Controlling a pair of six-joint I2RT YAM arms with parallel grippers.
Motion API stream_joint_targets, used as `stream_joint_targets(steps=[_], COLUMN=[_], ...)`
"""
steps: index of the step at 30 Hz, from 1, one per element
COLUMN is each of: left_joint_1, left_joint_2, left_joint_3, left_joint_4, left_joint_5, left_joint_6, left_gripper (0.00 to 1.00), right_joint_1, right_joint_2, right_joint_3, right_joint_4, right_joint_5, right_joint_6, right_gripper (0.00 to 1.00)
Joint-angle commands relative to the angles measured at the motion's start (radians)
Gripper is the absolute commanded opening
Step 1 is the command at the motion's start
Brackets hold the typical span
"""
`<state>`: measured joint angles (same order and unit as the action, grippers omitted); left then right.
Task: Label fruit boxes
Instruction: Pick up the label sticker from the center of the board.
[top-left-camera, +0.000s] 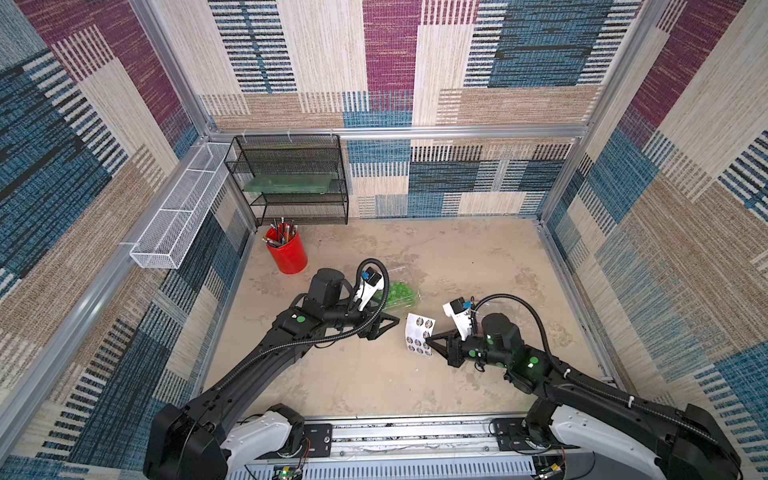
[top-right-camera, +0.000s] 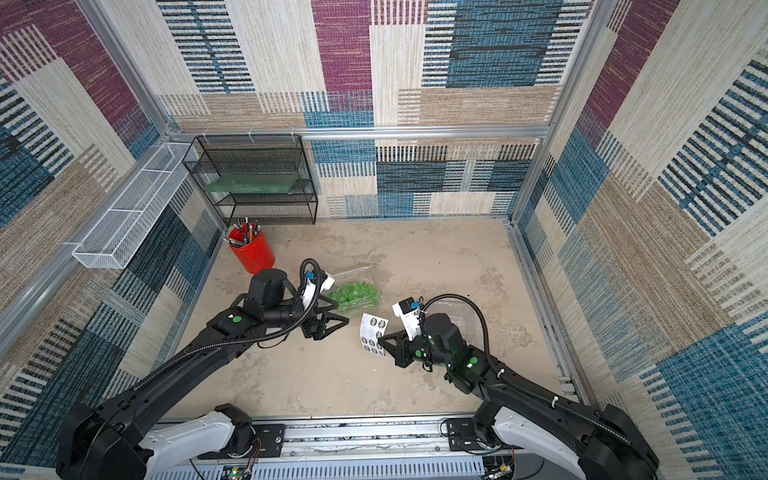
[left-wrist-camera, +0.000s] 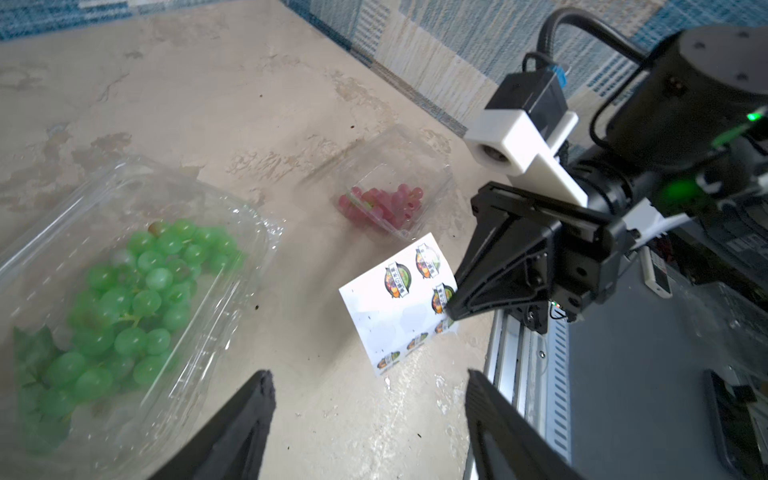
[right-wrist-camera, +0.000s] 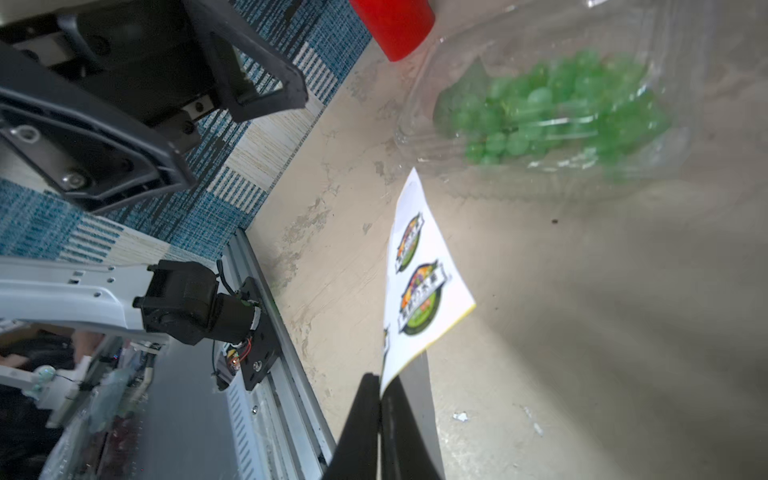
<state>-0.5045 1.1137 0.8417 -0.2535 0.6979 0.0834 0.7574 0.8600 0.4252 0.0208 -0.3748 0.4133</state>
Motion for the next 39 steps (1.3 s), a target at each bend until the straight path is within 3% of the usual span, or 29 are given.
stream_joint_targets(steps=[1,5,8,17,25,31,39], left_joint_1=[-0.002,-0.004,-0.01,-0.058,-0.094,-0.115,-0.148], left_joint_2=[-0.021,-0.052,-0.053,-0.015,0.021,0.05,0.074], left_joint_3=[0.021,0.045,0.084,0.122,0.106,0.103,0.116], left_joint_4=[-0.015,-0.045,-0.113,-0.174,-0.165,-0.144,-0.137], left_joint_5=[0.166,0.267,0.257,0.213,0.155,0.143,0.143], left_joint_6=[0.231,0.406,0.484,0.549,0.581,0.569,0.573], left_gripper=[0.75,0.79,0.8,0.79,0.75,0.74,0.58], right_joint_1=[-0.01,-0.025,-0.037,-0.02,-0.003,-0.007,-0.015], right_joint_2=[-0.047,-0.064,-0.024,0.161,0.182,0.176,0.182], right_joint_3=[0.045,0.114,0.204,0.383,0.415,0.43,0.449], right_joint_4=[-0.152,-0.252,-0.375,-0.571,-0.551,-0.528,-0.501], right_joint_5=[-0.03,-0.046,-0.041,-0.017,-0.099,-0.116,-0.161], right_joint_6=[-0.315,-0.566,-0.73,-1.058,-1.218,-1.232,-1.216], right_gripper=[0.1,0.1,0.1,0.09,0.07,0.07,0.08])
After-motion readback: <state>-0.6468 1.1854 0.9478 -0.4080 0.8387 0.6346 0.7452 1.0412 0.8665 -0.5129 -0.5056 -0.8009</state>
